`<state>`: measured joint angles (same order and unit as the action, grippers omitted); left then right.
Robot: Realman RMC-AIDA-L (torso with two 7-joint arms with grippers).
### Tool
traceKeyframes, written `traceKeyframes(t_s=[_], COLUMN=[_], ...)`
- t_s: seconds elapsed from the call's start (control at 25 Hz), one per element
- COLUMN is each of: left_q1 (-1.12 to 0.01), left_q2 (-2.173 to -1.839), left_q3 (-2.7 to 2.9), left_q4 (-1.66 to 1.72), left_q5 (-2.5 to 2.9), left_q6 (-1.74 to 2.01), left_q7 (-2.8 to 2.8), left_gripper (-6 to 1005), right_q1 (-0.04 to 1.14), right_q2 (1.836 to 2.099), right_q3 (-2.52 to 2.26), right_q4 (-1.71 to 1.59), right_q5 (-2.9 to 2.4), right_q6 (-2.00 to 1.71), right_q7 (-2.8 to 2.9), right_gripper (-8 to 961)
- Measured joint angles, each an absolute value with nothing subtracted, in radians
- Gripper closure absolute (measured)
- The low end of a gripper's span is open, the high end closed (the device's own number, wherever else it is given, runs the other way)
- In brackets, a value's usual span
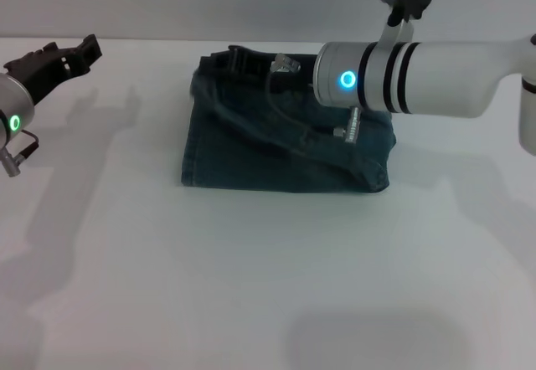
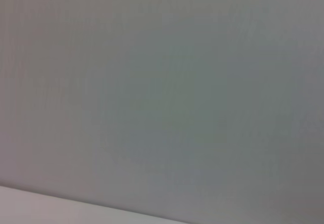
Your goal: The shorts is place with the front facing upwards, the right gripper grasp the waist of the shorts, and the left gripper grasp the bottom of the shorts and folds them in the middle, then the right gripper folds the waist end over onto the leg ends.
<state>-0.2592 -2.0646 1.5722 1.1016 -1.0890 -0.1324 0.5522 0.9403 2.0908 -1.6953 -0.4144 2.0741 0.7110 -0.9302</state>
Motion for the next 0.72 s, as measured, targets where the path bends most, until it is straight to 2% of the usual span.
traceKeyframes(t_s=[0.24,0.36,0.44,0.56,0.72], left_q1=[-0.271,-0.274,-0.275,-0.275,-0.262], left_q2=[-2.065,-2.065,-2.064,-2.063,-2.063], left_q3=[1.578,1.584,1.584,1.587,1.633], left_q4=[1.093,1.088,1.083,1.080,1.080], left_q5=[-1.089,-1.089,-1.089,-1.089,-1.089], left_q6=[-0.129,-0.126,-0.125,-0.119,-0.052], left_q7=[0.552,0.552,0.552,0.556,0.554], left_gripper=[389,390,390,390,391], right_q1=[0.958,0.947,0.924,0.831,0.633], right_q2=[2.091,2.091,2.089,2.083,2.088], right_q3=[-1.727,-1.727,-1.722,-1.715,-1.743], right_q4=[-0.402,-0.405,-0.427,-0.531,-0.798], right_q5=[2.073,2.069,2.068,2.068,2.062], right_q6=[0.709,0.704,0.685,0.567,0.165], right_q7=[-0.910,-0.935,-1.024,-1.228,-1.580], right_gripper=[767,543,512,465,403])
